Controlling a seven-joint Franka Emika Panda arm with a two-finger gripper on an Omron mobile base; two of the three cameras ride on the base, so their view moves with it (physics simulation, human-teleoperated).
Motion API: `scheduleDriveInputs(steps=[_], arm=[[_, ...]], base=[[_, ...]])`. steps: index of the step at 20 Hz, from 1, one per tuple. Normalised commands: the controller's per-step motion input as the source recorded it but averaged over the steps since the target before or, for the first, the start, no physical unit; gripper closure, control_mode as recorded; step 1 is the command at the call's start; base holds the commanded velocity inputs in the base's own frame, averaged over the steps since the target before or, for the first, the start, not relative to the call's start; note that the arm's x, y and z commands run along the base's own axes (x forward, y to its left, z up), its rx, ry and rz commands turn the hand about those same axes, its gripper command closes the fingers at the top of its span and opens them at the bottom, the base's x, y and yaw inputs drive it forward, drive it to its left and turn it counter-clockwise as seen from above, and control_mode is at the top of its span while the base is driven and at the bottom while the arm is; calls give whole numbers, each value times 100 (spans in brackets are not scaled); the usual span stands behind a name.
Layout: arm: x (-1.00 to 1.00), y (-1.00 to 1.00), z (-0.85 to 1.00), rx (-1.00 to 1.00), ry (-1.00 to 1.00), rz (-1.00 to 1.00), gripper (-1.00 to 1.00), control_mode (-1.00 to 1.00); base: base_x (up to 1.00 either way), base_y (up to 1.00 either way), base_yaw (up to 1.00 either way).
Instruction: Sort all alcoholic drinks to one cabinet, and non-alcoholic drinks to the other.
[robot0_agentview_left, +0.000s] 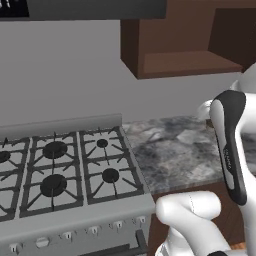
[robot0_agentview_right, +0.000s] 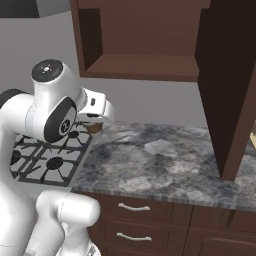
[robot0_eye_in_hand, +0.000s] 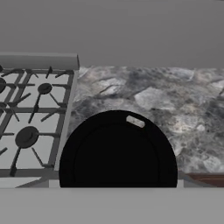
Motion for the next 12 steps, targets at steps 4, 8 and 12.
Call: scheduleDriveInputs(steps=[4, 8, 12], arm=[[-7, -7, 25, -1, -2, -1, 100, -100], [-4, -13, 24, -1, -3, 0, 100, -100], [0, -14, 23, 0, -5, 0, 100, -100]], base=[[0, 0, 0], [0, 0, 0], [0, 0, 0]])
